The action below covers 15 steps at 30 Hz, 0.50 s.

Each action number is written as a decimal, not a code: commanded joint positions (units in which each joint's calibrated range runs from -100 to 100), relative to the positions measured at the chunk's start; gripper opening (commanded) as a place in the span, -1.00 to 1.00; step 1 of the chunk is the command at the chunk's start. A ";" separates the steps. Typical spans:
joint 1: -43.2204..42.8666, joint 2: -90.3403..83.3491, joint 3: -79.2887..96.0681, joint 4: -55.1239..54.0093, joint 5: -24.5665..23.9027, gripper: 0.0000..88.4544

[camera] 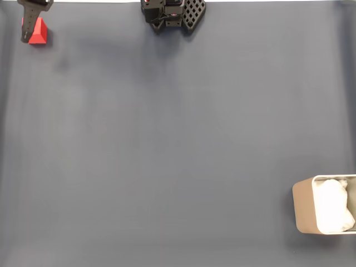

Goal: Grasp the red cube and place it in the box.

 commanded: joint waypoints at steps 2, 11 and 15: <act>0.23 0.36 0.06 -2.81 0.44 -0.18; 0.09 2.53 1.34 -5.76 0.59 -0.15; 0.02 3.65 1.43 -6.83 0.63 -0.14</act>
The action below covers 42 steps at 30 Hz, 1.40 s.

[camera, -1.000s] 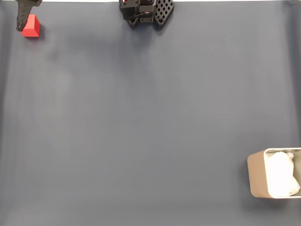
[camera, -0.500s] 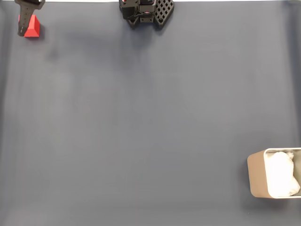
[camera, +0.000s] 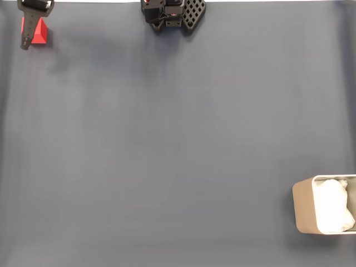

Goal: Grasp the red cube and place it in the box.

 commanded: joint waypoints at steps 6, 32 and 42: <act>-0.05 2.60 1.26 -4.29 0.34 -0.14; 0.23 8.93 1.99 -9.29 0.88 -0.13; -0.05 10.75 1.99 -10.76 0.98 -0.13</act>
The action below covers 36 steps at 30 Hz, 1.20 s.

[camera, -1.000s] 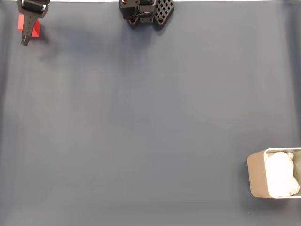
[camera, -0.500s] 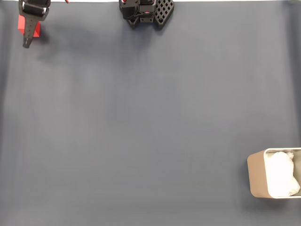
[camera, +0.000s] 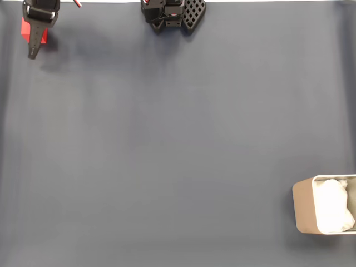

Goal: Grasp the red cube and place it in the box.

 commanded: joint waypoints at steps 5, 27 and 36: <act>-0.12 0.59 -0.27 -1.63 0.39 -0.13; -1.12 1.37 0.37 -2.53 0.34 -0.13; -1.47 1.19 0.46 -2.61 0.54 -0.23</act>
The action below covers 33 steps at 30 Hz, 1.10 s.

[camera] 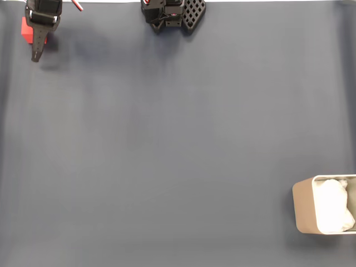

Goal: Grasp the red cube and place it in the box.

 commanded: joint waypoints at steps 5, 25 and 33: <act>-0.94 -0.54 -0.17 -0.94 0.83 -0.37; -1.23 -0.37 -1.08 -1.02 1.32 -0.63; -1.23 -0.28 -1.36 -0.86 1.51 -0.71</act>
